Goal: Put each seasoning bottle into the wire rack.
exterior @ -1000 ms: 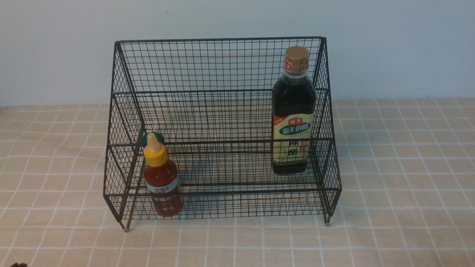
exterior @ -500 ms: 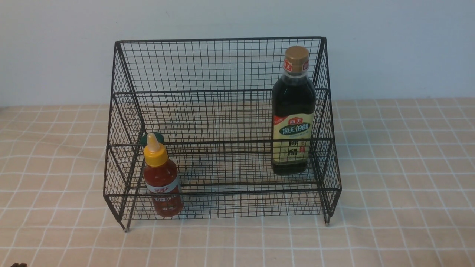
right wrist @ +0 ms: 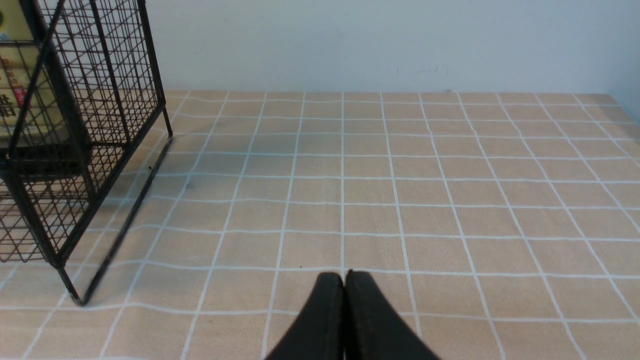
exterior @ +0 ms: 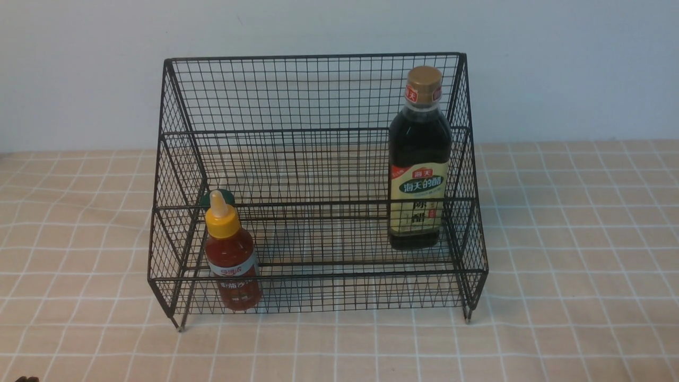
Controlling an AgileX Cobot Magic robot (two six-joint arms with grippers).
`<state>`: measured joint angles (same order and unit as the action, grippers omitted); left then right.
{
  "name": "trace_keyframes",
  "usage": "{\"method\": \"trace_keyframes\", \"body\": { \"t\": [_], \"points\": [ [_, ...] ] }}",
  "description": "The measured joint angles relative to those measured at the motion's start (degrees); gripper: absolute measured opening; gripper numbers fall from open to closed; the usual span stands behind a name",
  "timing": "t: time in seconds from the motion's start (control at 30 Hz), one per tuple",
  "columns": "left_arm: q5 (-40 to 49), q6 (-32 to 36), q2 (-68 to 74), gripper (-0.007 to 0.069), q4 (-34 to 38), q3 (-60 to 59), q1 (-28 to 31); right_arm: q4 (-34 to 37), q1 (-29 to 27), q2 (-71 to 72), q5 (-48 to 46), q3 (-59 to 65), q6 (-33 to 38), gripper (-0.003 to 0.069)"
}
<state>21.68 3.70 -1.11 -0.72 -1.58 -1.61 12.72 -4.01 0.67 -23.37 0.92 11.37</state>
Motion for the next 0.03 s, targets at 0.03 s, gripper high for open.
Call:
{"method": "trace_keyframes", "body": {
  "t": [0.03],
  "points": [
    [0.0, 0.0, 0.0, -0.0007, 0.0, 0.0, 0.0, 0.0, 0.0, 0.0, 0.0, 0.0, 0.0, -0.0015]
  ]
}}
